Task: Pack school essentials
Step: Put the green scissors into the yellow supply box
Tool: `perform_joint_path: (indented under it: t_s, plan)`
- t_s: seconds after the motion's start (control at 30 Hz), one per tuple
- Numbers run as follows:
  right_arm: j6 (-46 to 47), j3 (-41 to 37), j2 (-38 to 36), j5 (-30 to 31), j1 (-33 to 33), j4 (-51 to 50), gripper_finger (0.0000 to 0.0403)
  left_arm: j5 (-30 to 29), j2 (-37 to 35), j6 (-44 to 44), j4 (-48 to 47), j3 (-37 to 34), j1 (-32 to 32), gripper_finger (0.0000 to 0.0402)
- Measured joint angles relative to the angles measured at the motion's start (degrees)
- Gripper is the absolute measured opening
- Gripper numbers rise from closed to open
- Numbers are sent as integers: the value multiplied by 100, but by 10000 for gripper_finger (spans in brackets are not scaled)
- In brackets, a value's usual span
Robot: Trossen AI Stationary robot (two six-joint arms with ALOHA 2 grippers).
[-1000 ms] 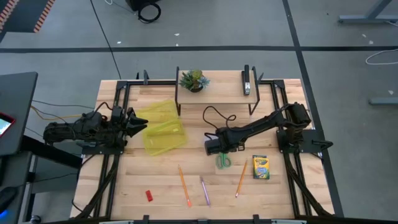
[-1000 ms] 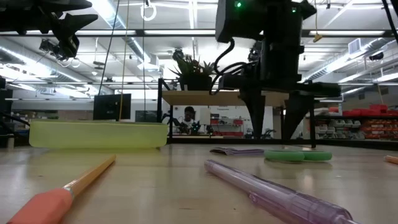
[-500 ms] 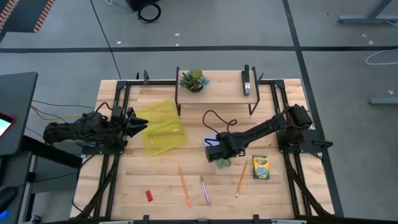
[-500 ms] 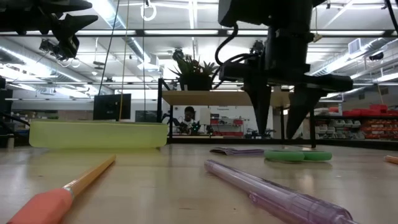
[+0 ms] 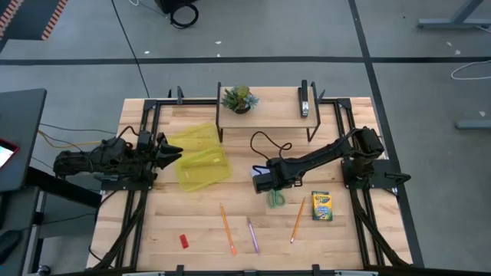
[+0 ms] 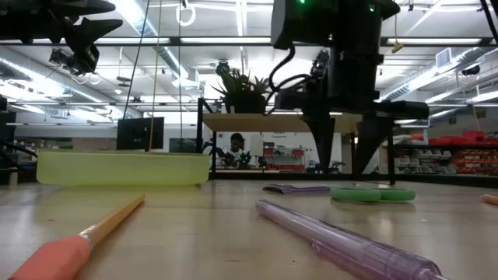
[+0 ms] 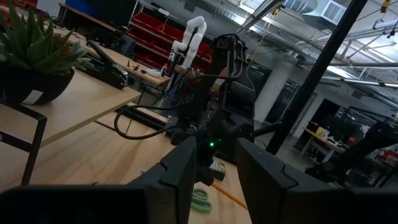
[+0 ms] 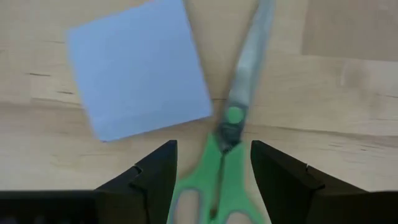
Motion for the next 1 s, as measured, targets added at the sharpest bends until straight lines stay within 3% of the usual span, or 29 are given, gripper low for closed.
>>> perform_joint_path:
  t_s: [0.27,0.8,1.0]
  plan:
    - [-57,-266,0,-133,4,603,212,0,0,-4,-2,0,1,128]
    - [-180,-356,2,-262,4,572,212,0,0,-9,-2,2,0,128]
    - [-440,-314,330,-535,27,689,212,0,0,-10,-21,2,1,124]
